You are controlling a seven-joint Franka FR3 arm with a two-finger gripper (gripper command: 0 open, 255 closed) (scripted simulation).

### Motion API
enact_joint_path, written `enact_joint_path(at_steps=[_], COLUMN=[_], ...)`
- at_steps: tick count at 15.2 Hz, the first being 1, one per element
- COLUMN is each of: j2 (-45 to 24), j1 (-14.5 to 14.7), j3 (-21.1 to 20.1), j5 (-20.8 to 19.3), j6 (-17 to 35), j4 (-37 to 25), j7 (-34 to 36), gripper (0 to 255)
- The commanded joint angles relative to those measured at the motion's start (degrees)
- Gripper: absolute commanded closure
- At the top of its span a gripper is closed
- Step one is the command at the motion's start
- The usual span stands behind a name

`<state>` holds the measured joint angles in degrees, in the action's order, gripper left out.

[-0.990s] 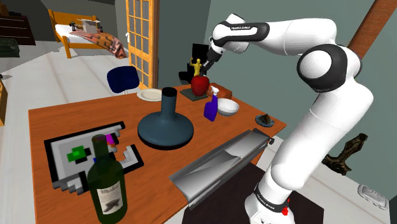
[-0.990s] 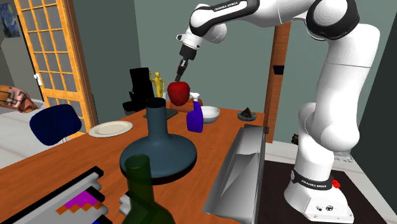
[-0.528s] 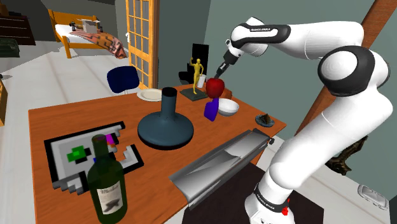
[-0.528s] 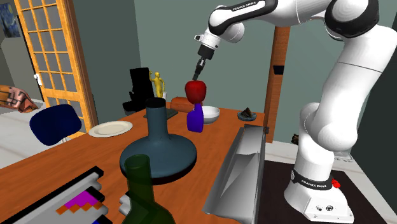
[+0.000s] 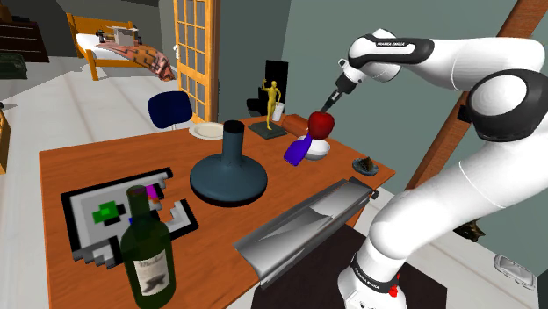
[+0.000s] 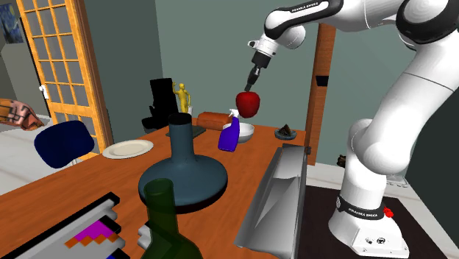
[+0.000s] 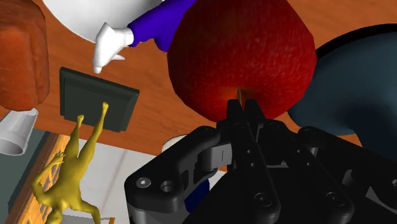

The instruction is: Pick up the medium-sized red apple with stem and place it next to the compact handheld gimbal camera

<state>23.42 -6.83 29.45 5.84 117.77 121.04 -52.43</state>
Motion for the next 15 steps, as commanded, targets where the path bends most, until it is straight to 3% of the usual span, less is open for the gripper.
enact_joint_path(at_steps=[1, 8, 15], j2=[1.10, 4.62, 4.69], j1=[-0.91, -4.50, -4.74], j3=[1.59, 8.65, 9.57], j5=[-0.49, -2.75, -2.78], j6=[-0.94, -5.88, -0.82], j4=[0.43, -0.09, 5.16], j7=[-2.18, -11.04, -12.41], gripper=[255, 255, 255])
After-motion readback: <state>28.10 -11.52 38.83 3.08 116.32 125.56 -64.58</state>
